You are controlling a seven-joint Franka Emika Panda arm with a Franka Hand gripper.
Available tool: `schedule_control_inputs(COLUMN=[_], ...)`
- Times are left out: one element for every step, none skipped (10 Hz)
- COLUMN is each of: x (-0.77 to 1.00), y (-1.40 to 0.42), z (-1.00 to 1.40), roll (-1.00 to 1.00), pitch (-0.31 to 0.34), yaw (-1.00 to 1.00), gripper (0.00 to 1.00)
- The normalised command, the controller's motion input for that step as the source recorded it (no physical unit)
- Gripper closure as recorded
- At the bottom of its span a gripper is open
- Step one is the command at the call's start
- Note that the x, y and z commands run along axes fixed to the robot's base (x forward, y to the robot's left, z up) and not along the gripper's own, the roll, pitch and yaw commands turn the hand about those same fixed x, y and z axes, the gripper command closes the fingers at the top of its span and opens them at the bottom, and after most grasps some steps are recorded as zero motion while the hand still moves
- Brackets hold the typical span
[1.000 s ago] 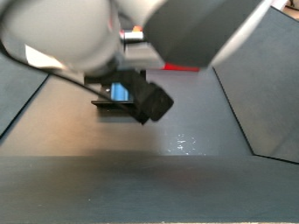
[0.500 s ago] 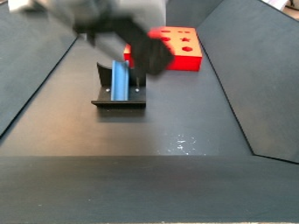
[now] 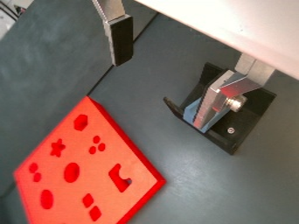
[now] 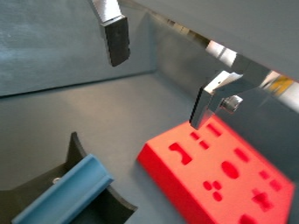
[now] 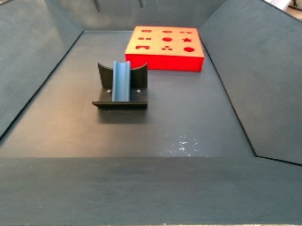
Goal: Pick up the arch object. Move up. Place the arch object on the fixture. Regrasp the arch object. Move to above the board. Insert the arch object.
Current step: Regrasp the arch object.
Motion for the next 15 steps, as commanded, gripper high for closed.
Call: schedule_control_inputs(x=[0.0,-0.01,0.0,-0.01,-0.01,-0.01,-0.01,-0.01,0.0,0.01,0.02,0.04,0.06,0.07,0.08], y=[-0.05,-0.02,-0.04,-0.04,-0.02,-0.02,-0.02,-0.02,-0.02,-0.02,-0.02,-0.02,-0.03,-0.03,-0.03], z=[0.04,0.04,0.01,-0.01,0.0,0.0,0.0,0.01,0.01,0.0,-0.01,-0.02,-0.02,-0.02,-0.02], roll=[1.0,1.0,1.0,1.0,1.0,1.0,1.0,1.0,1.0,1.0,1.0,1.0,1.0,1.0,1.0], pitch=[0.012,0.012,0.006,0.001,-0.003,-0.005,-0.004,-0.003,0.002,0.007,0.015,0.02,0.04,0.048,0.07], yaw=[0.02,0.02,0.02,0.02,0.02,0.02,0.02,0.02,0.03,0.03,0.03,0.03,0.04,0.04,0.05], gripper=[0.0,0.0,0.0,0.0,0.0,0.0,0.0,0.0,0.0,0.0,0.0,0.0,0.0,0.0,0.0])
